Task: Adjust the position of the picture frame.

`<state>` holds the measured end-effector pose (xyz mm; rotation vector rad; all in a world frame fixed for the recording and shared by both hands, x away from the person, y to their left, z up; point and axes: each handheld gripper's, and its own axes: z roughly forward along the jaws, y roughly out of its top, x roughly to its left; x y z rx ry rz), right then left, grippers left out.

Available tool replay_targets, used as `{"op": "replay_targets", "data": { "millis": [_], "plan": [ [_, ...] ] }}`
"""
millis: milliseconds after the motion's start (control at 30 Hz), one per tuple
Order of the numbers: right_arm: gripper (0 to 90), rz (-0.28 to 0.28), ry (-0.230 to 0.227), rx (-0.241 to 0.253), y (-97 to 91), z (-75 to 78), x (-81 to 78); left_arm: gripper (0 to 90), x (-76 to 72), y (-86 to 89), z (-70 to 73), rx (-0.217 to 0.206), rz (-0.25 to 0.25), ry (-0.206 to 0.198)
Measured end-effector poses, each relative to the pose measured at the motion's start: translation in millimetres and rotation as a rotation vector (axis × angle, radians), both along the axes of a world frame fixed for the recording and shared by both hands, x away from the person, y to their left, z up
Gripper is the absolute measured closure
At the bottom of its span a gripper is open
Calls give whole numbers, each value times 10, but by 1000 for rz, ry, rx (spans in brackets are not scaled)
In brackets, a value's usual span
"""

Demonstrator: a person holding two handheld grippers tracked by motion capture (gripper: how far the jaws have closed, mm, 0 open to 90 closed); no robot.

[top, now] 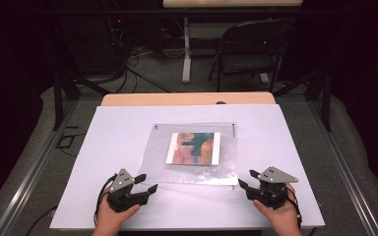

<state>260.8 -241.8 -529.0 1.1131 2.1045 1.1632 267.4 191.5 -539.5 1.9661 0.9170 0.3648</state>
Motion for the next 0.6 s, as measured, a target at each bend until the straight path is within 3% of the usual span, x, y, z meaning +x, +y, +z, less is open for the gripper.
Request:
{"op": "replay_targets", "data": {
  "millis": [200, 367, 467, 600],
  "plan": [
    [526, -16, -23, -32, -73, 41, -61, 432, -17, -24, 16, 7, 0, 9],
    [544, -10, 17, -9, -125, 26, -65, 481, -13, 3, 28, -16, 16, 26],
    [570, 10, 32, -9, -133, 8, -61, 541, 6, 15, 22, -38, 22, 57],
    [585, 44, 37, -20, -136, 13, -92, 590, 14, 39, 25, -29, 47, 63]
  ]
}}
